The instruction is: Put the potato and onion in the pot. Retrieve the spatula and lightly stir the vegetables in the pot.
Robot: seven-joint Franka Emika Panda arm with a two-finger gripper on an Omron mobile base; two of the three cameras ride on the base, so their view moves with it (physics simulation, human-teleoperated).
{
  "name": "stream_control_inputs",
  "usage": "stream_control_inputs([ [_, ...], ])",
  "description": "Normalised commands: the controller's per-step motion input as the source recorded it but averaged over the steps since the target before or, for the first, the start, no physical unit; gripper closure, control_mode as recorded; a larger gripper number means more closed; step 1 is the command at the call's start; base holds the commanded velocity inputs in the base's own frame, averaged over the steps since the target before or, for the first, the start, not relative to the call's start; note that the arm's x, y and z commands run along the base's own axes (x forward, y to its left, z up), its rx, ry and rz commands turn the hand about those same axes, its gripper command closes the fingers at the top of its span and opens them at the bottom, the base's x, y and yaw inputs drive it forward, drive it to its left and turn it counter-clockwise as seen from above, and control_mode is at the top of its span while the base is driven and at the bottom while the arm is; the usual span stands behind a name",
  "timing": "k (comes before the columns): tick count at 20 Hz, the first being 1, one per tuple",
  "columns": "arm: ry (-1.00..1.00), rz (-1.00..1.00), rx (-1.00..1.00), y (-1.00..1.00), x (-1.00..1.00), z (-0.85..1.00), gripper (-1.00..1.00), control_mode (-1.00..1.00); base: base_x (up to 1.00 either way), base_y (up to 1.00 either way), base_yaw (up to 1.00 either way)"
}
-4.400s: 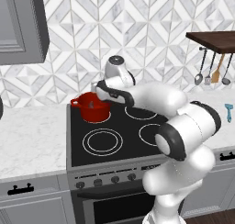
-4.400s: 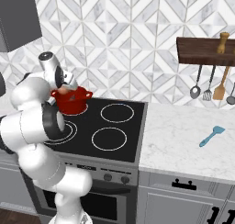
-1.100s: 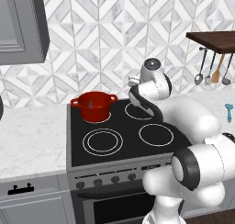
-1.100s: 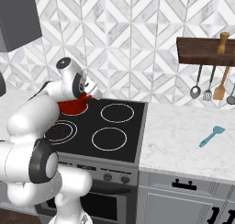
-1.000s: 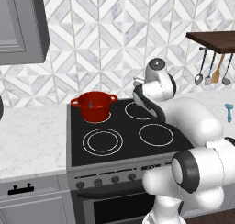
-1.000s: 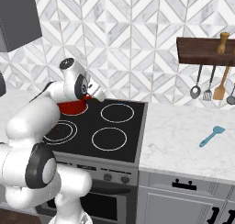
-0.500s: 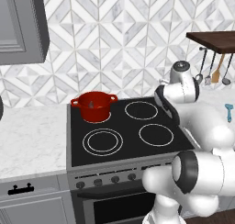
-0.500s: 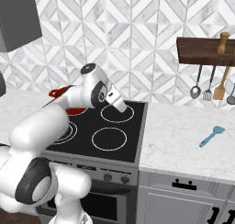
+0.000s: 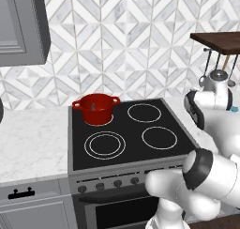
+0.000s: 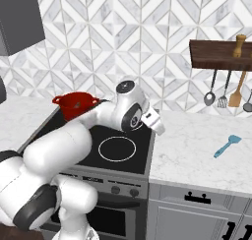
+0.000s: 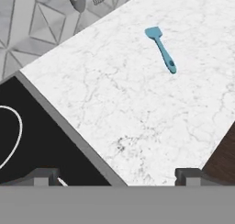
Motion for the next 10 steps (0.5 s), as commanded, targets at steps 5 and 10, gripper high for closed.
stream_control_inputs([
  [5, 0.00, 0.00, 0.00, -0.93, 0.00, -0.29, -1.00, -1.00, 0.00, 0.00, 0.00],
  [10, 0.00, 0.00, 0.00, -0.69, 0.00, -0.31, -1.00, -1.00, 0.00, 0.00, 0.00],
])
